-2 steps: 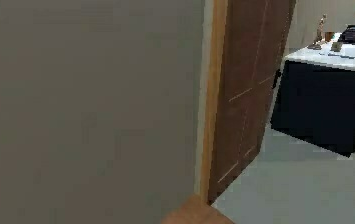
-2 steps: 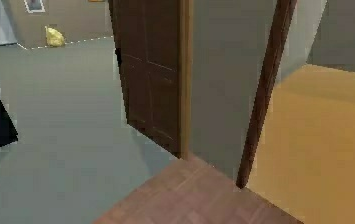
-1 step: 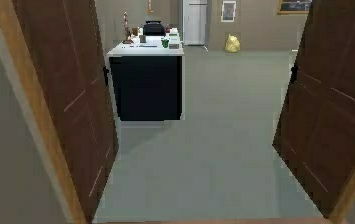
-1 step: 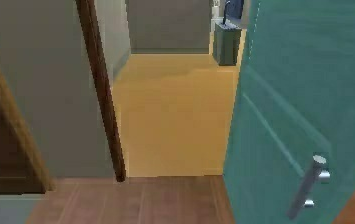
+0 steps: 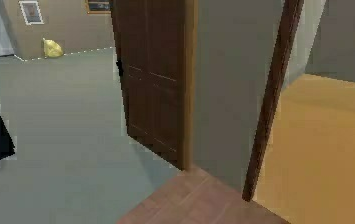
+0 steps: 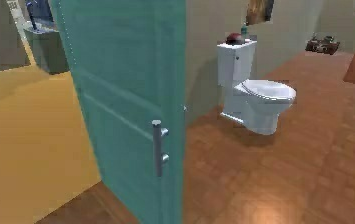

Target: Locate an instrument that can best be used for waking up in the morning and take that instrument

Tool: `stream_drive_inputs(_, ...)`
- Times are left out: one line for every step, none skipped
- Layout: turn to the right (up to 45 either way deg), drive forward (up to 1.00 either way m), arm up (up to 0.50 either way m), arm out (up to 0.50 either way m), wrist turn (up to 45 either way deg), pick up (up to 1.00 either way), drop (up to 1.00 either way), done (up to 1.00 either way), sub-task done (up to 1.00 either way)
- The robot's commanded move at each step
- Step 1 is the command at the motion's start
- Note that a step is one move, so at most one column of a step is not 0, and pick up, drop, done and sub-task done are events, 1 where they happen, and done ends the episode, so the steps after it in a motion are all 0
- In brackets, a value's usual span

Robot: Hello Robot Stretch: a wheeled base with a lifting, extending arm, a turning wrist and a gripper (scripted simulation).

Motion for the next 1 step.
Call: stream_drive_inputs(39.0,0.0,0.0,0.0,0.0,0.0,0.0,0.0,0.0)
